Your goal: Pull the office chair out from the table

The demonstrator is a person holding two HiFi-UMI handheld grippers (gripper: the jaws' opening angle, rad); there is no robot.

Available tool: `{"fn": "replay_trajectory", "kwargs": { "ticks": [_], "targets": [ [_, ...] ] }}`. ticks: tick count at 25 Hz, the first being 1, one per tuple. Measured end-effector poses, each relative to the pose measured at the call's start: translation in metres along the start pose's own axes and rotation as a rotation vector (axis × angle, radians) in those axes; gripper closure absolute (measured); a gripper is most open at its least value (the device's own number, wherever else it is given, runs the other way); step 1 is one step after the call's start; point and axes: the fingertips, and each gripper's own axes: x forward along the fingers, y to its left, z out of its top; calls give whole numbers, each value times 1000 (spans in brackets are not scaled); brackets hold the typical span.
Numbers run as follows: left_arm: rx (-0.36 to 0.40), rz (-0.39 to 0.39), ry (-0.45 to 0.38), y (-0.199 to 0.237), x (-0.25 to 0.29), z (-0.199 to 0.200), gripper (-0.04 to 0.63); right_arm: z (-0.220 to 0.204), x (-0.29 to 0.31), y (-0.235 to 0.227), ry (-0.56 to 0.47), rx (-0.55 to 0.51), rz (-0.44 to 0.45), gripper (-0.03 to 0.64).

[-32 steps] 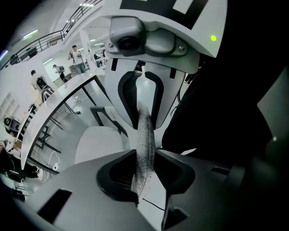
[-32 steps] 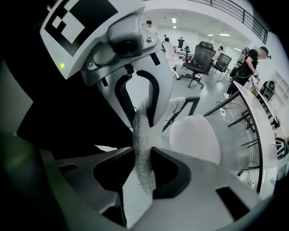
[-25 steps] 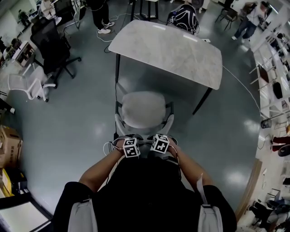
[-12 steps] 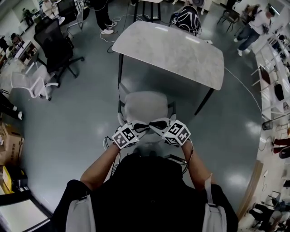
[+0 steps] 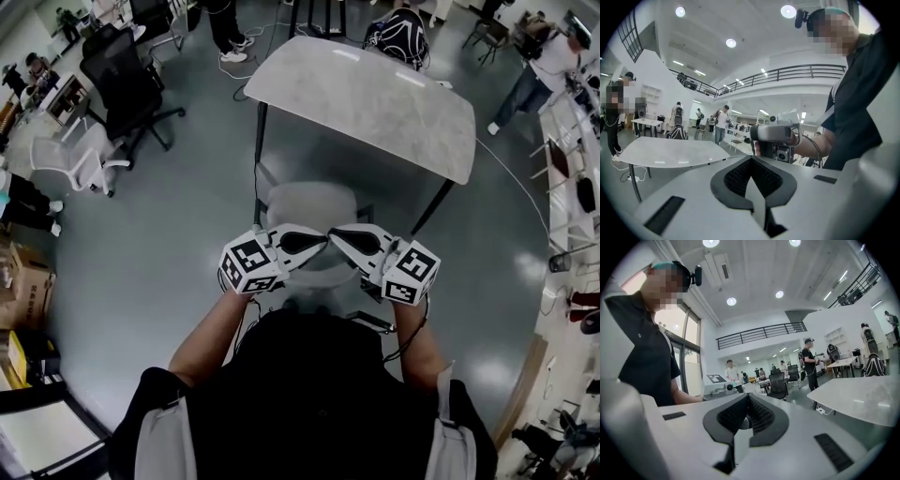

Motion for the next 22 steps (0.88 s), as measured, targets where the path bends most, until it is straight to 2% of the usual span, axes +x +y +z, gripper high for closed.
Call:
{"fn": "replay_trajectory", "kwargs": {
  "ticks": [4,6,12,22],
  "targets": [
    [-13,-31,-88,-2,-8,33,583,21,-1,7,-39,-57,-3,597],
    [-4,-27,-106,0,-11,40,583,22,-3,5,-41,-71,-10,597],
    [-15,-28,-103,1,-15,38,583,15,-9,0,-48,-42,-17,597],
    [-43,-41,-115,2,-23,37,583,13,-2,5,-56,-53,-3,598]
  ]
}}
